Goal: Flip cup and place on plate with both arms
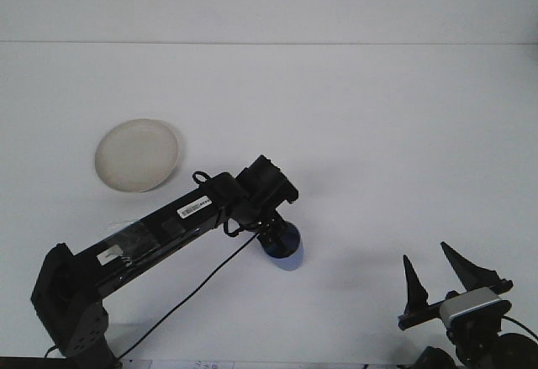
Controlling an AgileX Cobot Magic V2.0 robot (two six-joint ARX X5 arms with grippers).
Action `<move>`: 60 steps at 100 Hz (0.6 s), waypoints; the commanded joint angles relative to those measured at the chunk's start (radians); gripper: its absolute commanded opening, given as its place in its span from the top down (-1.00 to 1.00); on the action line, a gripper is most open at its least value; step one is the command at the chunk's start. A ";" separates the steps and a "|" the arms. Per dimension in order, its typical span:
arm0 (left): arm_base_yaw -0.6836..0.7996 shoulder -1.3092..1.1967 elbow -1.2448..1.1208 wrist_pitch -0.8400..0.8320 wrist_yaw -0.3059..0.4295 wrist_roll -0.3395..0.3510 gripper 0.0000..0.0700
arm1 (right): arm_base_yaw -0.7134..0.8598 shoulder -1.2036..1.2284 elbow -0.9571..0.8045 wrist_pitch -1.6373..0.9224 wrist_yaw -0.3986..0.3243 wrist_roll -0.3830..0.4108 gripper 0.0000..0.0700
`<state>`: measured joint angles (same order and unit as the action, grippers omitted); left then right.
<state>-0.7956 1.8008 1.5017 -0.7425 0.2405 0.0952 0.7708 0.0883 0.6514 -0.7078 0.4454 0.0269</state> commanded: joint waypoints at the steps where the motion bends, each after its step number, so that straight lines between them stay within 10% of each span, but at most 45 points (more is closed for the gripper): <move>1: -0.012 0.017 0.035 0.002 0.002 0.011 0.98 | 0.008 0.004 0.004 0.003 0.000 0.011 -0.34; 60: 0.344 -0.189 0.281 -0.221 -0.203 0.073 0.98 | 0.008 0.004 0.004 0.004 0.000 0.019 -0.34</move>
<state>-0.5213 1.6005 1.7573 -0.9543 0.0536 0.1669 0.7708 0.0883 0.6514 -0.7094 0.4454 0.0288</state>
